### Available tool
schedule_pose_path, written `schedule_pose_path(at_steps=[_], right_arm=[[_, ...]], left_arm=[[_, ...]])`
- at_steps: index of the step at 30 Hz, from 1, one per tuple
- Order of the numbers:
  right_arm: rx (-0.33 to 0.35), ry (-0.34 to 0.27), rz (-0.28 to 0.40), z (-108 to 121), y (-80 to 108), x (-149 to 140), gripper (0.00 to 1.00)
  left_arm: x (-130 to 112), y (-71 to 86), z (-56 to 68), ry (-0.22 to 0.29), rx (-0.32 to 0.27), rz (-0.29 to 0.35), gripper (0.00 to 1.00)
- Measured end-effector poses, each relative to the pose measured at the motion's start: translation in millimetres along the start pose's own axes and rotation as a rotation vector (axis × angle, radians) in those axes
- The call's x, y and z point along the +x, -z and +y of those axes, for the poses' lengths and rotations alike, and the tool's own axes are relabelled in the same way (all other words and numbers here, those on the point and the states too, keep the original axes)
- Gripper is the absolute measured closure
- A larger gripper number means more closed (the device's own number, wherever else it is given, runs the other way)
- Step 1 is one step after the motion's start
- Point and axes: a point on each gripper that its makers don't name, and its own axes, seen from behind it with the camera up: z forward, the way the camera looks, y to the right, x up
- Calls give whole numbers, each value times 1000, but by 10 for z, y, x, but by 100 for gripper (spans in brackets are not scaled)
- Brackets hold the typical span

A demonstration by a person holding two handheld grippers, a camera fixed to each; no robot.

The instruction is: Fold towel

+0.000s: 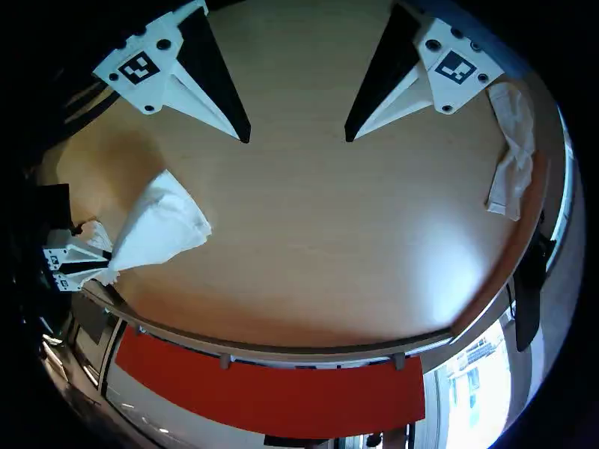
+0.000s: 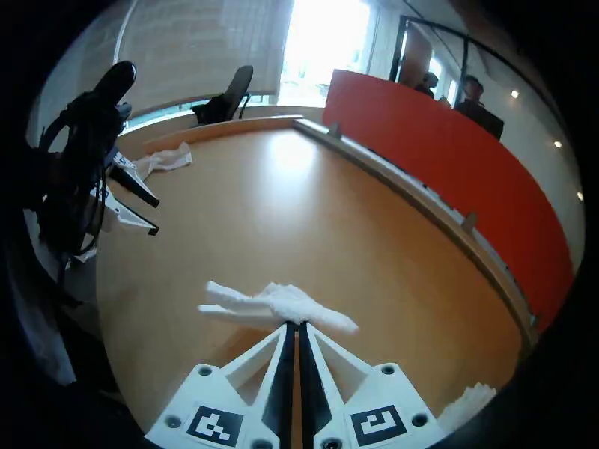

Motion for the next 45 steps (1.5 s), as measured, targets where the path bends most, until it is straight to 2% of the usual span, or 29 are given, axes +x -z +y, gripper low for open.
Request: schedule_pose_path(at_steps=[8,21,45], right_arm=[[-31,-3,47,162,131,246,96],[-98,-14,63,544,361,326,96],[-261,-58,35,1905,1031,67,96]], left_arm=[[50,-6,37,-2,-8,10,6],[144,-27,91,-15,-18,23,7],[190,-56,176,-31,-14,20,6]])
